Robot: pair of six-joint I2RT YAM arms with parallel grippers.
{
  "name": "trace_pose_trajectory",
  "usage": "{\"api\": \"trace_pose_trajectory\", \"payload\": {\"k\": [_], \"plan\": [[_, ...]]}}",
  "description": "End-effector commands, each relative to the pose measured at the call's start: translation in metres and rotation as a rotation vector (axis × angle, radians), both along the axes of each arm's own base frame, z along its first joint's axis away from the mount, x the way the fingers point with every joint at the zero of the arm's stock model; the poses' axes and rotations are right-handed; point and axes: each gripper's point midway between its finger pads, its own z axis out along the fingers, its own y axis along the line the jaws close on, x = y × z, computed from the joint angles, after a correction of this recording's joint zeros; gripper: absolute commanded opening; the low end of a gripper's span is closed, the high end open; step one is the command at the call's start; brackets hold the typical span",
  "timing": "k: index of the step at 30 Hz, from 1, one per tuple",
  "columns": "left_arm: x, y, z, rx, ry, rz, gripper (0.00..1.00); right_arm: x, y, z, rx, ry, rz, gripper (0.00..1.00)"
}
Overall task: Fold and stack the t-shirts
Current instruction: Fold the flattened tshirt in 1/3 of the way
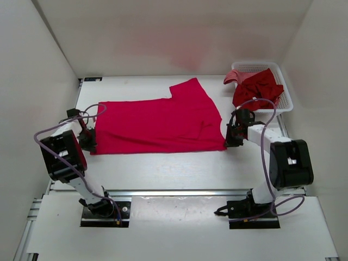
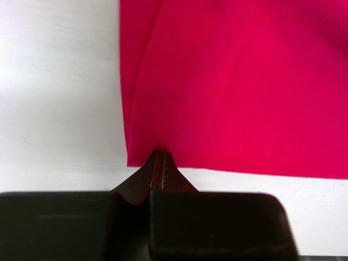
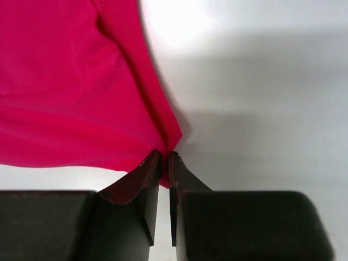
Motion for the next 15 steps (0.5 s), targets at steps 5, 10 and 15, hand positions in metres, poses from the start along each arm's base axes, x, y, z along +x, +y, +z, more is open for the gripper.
{"api": "trace_pose_trajectory", "payload": {"k": [5, 10, 15], "plan": [[-0.024, -0.003, 0.021, 0.113, 0.002, -0.14, 0.0, -0.084, -0.018, -0.006, -0.077, 0.128, -0.032, 0.0], [-0.049, -0.012, 0.02, 0.104, 0.04, -0.185, 0.11, -0.09, -0.028, 0.003, -0.114, 0.105, -0.029, 0.29], [-0.043, -0.002, 0.043, 0.173, 0.003, -0.179, 0.47, -0.037, -0.023, 0.052, -0.29, -0.022, 0.086, 0.51]]}}
